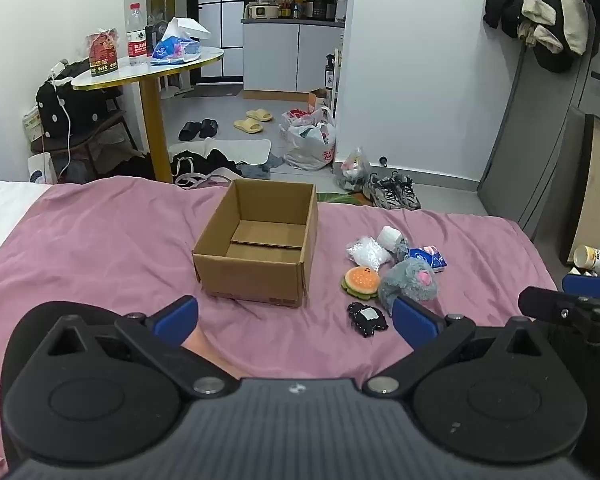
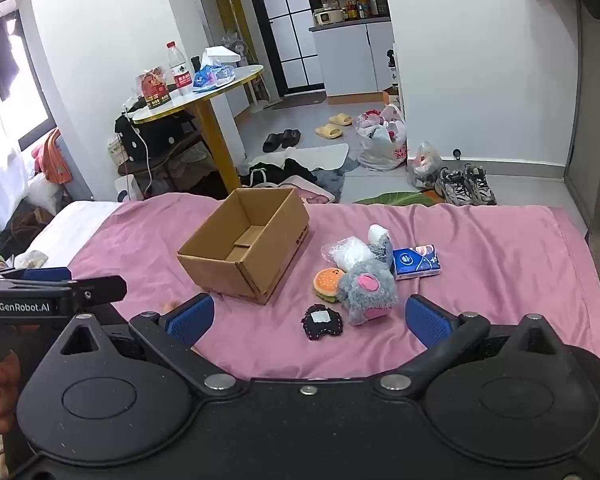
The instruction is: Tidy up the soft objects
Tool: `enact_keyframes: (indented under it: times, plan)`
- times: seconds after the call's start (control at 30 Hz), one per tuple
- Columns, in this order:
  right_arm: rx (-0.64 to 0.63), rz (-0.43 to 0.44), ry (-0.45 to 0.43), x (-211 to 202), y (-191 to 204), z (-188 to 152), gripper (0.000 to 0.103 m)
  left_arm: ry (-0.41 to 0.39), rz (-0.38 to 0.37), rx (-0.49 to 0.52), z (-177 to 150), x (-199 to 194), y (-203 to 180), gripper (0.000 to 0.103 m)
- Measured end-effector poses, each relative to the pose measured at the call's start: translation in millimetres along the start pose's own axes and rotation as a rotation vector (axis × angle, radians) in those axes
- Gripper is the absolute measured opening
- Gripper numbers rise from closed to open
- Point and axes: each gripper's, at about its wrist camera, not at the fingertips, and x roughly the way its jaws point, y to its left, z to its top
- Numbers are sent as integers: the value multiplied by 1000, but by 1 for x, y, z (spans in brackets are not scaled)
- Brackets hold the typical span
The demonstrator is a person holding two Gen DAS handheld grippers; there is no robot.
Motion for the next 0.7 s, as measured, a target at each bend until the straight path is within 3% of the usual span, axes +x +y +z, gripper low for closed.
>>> enact_keyframes:
  times: [0.7]
  plan:
    - [-14, -1, -6, 0, 3, -1, 103, 28, -9, -43, 0, 0, 4, 103]
